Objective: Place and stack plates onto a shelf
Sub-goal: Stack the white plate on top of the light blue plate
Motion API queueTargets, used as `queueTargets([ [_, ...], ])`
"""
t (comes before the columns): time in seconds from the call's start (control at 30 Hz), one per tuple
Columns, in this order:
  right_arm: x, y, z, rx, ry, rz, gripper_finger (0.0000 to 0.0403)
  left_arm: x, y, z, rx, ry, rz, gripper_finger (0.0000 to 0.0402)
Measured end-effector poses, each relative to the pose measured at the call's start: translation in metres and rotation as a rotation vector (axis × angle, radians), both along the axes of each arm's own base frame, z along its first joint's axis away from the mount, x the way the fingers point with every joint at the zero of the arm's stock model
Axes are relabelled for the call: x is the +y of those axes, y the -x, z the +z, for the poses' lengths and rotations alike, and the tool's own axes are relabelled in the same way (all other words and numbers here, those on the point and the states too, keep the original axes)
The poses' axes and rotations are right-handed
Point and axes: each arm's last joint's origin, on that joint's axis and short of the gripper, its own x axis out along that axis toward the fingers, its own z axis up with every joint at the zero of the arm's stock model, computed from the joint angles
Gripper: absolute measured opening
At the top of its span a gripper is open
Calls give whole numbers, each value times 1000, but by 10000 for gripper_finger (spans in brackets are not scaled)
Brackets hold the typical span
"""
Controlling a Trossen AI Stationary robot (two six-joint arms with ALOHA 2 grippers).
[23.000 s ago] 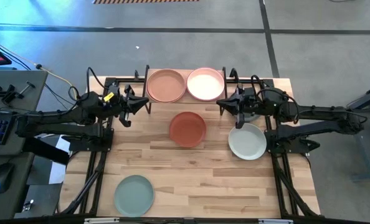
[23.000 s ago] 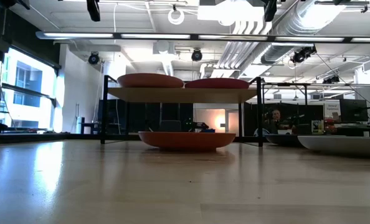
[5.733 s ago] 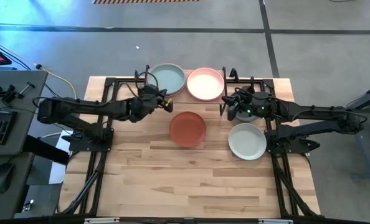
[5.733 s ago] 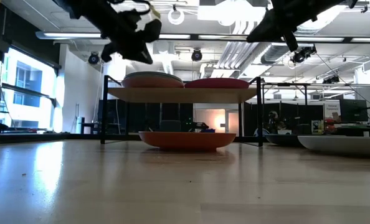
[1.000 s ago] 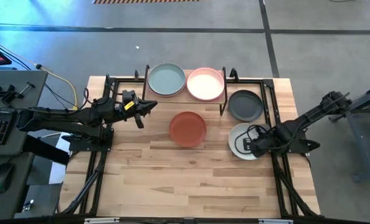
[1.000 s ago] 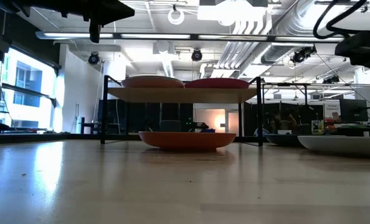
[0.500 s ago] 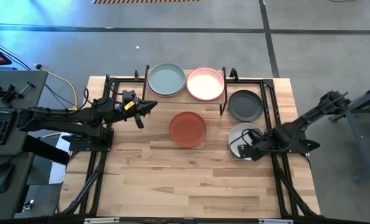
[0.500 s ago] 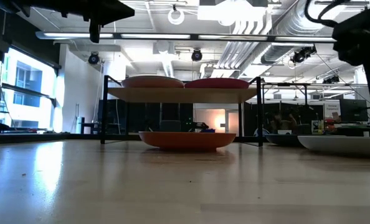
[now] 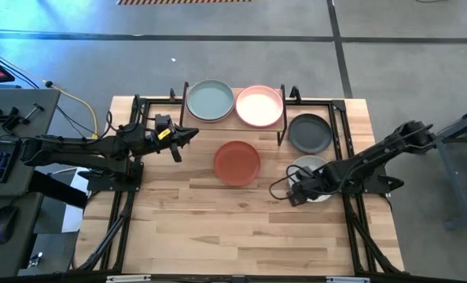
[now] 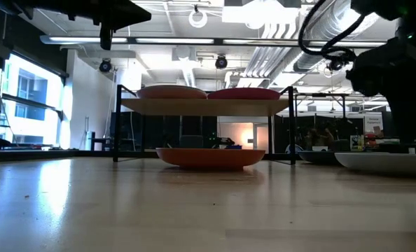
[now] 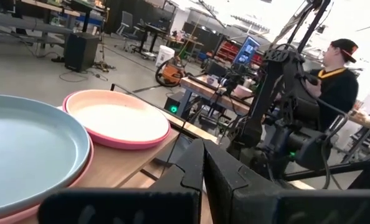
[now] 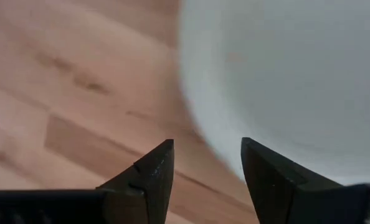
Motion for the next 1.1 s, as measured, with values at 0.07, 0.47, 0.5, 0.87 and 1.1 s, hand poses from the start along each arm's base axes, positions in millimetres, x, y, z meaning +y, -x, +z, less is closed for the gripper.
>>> queueTargets([
  [0.07,1,-5,-4,-7,-6,24,167,0,0,0,0,0,4,0],
  [0.47,-1,-13,-28,109,44,71,156,0,0,0,0,1,7,0],
  [0.5,-1,-14,-29,114,46,72,147,0,0,0,0,1,7,0],
  [0.87,4,-23,-25,2,57,166,13,0,0,0,-17,47,-2,0],
  [1.1,15,-33,-12,-75,46,283,4,0,0,0,-18,49,-3,0],
])
